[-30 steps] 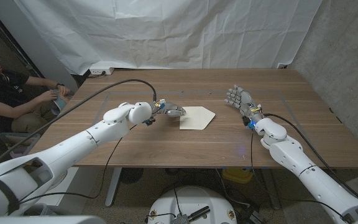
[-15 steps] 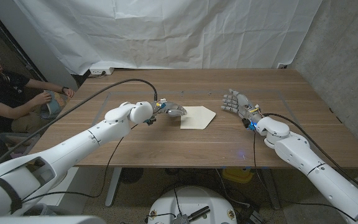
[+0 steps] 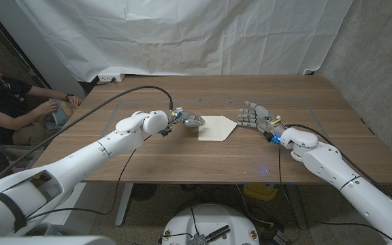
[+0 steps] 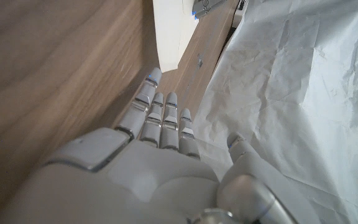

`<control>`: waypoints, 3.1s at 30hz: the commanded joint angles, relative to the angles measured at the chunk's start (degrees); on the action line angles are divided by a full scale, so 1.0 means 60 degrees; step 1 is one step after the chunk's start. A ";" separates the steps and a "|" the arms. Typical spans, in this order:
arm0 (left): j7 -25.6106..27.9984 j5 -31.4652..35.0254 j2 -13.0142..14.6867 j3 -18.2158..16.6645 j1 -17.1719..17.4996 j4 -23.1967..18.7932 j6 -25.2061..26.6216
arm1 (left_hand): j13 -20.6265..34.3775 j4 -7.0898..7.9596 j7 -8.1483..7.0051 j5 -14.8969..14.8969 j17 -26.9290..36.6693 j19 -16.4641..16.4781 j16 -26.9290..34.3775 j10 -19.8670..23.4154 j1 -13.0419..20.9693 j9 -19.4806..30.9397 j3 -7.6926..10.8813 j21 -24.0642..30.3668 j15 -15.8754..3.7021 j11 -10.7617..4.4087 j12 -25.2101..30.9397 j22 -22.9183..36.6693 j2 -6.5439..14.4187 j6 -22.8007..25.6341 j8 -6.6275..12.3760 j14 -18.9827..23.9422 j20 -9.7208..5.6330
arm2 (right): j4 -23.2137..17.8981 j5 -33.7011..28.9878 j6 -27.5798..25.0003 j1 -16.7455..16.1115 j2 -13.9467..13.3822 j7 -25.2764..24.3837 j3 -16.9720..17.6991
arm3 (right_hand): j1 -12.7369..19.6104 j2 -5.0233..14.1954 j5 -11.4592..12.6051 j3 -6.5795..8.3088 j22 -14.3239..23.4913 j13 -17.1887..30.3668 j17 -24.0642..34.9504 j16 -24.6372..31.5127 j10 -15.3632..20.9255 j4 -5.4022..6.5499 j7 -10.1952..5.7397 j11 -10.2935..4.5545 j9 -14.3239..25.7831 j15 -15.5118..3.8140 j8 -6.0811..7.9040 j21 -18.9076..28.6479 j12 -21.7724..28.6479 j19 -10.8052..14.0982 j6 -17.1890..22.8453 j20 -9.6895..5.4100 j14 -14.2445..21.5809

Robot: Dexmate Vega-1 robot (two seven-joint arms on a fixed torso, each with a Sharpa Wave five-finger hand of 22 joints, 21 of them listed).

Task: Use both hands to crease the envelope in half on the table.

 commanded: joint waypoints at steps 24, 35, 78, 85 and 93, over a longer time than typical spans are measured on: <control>0.0027 -0.0018 -0.0154 0.0068 -0.0179 0.0361 -0.0184 | 0.0053 -0.0009 0.0009 0.0049 0.0015 -0.0029 0.0054 0.0020 -0.0024 0.0059 -0.0114 -0.0007 -0.0085 -0.0011 -0.0019 0.0036 0.0692 -0.0086 -0.0011 -0.0034 -0.0033 | 0.0725 0.0420 0.0917 0.0171 0.0581 0.1204 -0.0110 | -0.0120 -0.0018 -0.0013 0.0283 0.0050 0.0052 0.0026 -0.0255 0.0032 0.0080 0.0354 -0.0067 0.0019 -0.0054 -0.0221 -0.0061 -0.0313 0.1166 -0.0109 -0.0003 0.0863; 0.0040 -0.0051 -0.0172 0.0060 -0.0215 0.0402 -0.0224 | 0.0054 -0.0009 0.0007 0.0058 0.0015 -0.0031 0.0052 0.0017 -0.0026 0.0060 -0.0132 -0.0012 -0.0094 -0.0009 -0.0026 0.0038 0.0711 -0.0100 -0.0019 -0.0043 -0.0050 | -0.0664 -0.0255 -0.0616 0.0049 -0.0218 -0.0117 -0.0124 | -0.0234 -0.0332 -0.0040 0.0204 0.0052 0.0058 0.0025 -0.0295 -0.0520 0.0030 0.0493 0.0133 0.0023 0.0324 -0.0191 -0.0137 -0.0369 0.1487 -0.0422 0.0300 0.0698; 0.0059 -0.0035 -0.0247 0.0105 -0.0314 0.0563 -0.0329 | 0.0056 -0.0013 0.0001 0.0086 0.0012 -0.0032 0.0037 -0.0078 -0.0020 0.0061 -0.0200 -0.0026 -0.0101 -0.0018 -0.0070 0.0040 0.0755 -0.0213 -0.0053 -0.0110 -0.0094 | -0.2463 -0.0702 -0.4275 0.0287 -0.0620 -0.2296 -0.0164 | -0.0929 -0.0712 0.0041 -0.0376 0.0046 0.0084 0.0022 -0.0197 -0.0289 -0.0032 0.0630 0.0137 0.0029 0.0467 -0.0095 -0.0391 -0.0140 0.2804 -0.0014 0.0487 0.1355; 0.0030 0.0023 -0.0261 0.0119 -0.0334 0.0568 -0.0251 | 0.0057 -0.0013 -0.0008 0.0089 0.0011 -0.0033 0.0037 -0.0095 -0.0019 0.0061 -0.0208 -0.0028 -0.0110 -0.0021 -0.0076 0.0041 0.0760 -0.0232 -0.0057 -0.0117 -0.0107 | -0.1899 -0.0263 -0.3542 0.0313 -0.0525 -0.1354 -0.0038 | -0.1103 -0.0667 0.0091 -0.0531 0.0068 0.0091 0.0048 -0.0012 0.0891 0.0081 0.0688 0.0123 0.0043 0.0405 -0.0004 -0.0325 0.0122 0.3559 0.0741 0.0287 0.2626; 0.0038 0.0014 -0.0289 0.0122 -0.0359 0.0648 -0.0265 | 0.0057 -0.0012 -0.0006 0.0093 0.0012 -0.0033 0.0029 -0.0137 -0.0018 0.0061 -0.0218 -0.0030 -0.0121 -0.0015 -0.0091 0.0041 0.0766 -0.0287 -0.0073 -0.0146 -0.0106 | -0.0865 0.0515 -0.1602 0.0026 -0.0013 -0.0071 0.0347 | -0.1027 -0.0543 0.0107 -0.0466 0.0081 0.0078 0.0054 -0.0060 0.1067 0.0064 0.0694 0.0107 0.0039 0.0396 -0.0020 -0.0382 0.0135 0.3478 0.0843 0.0146 0.2659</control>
